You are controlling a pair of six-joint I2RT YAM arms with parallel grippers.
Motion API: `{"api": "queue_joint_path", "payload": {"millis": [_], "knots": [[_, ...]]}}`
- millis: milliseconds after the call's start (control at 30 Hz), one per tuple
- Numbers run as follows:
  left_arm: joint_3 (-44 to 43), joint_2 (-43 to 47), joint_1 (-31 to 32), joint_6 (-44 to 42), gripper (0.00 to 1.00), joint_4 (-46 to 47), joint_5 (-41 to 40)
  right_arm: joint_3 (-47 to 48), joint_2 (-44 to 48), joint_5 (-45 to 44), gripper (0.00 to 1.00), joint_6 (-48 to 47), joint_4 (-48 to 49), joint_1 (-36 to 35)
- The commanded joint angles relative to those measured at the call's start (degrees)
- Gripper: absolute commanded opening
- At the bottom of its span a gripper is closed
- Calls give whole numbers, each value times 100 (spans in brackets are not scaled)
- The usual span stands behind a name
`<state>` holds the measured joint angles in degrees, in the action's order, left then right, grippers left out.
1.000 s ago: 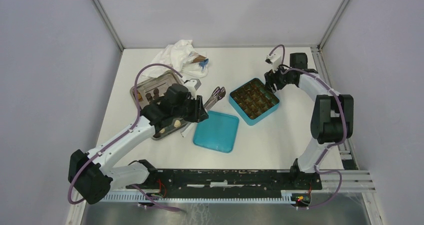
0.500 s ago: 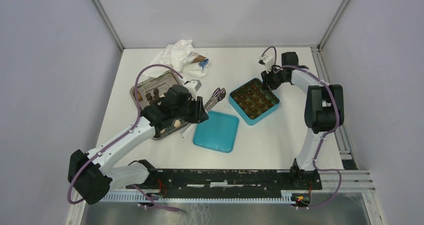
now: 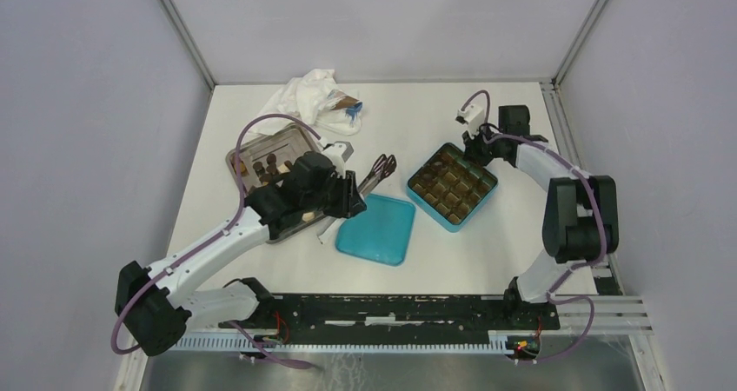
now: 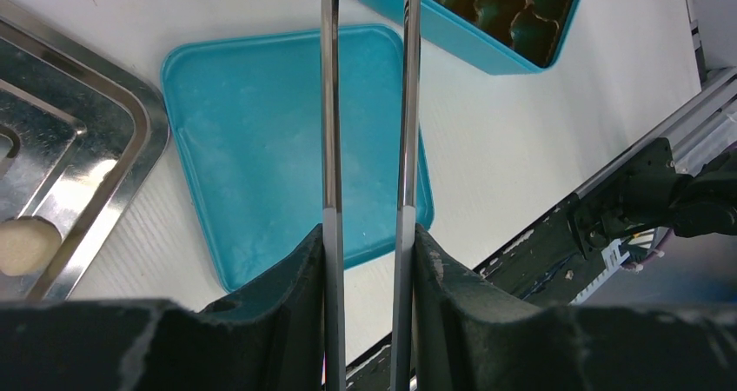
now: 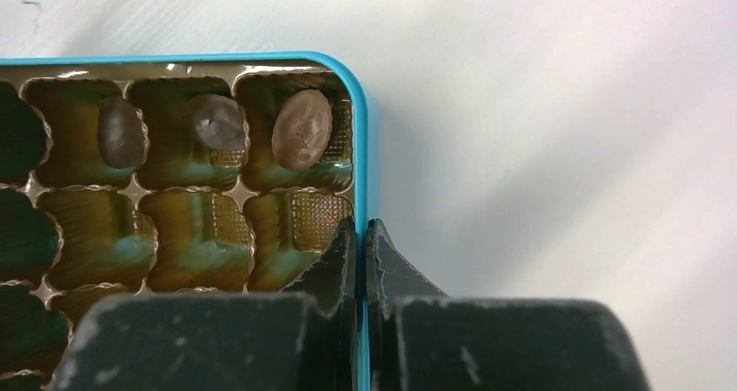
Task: Pack the chocolate
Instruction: Pick up the packing box from the center of the board, then place the packing box at the center of the board.
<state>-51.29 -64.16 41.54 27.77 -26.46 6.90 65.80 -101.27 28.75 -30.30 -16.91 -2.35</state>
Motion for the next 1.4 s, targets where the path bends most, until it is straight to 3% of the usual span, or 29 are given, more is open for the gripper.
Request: {"api": "queue_joint_path", "payload": {"millis": [0,267,533,700,1033,1200,1367], "knots": [[-40,356,76,163,2,361,-213,-654,1364,17,0,-211,1153,20],[-30,688,127,141,2,322,-393,-2062,3231,144,0,-579,2425,68],[-30,764,154,133,2,299,-400,-2432,3796,347,0,-703,2446,60],[-57,758,247,149,2,345,-379,-2274,3424,256,0,-480,2216,66],[-266,314,627,87,2,541,-444,-1099,1430,-472,0,1249,1208,60],[-455,-123,683,-26,2,626,-445,-941,871,-884,1,1396,1038,76],[-778,-744,689,-251,2,613,-426,-761,506,-833,17,1293,724,67]]}}
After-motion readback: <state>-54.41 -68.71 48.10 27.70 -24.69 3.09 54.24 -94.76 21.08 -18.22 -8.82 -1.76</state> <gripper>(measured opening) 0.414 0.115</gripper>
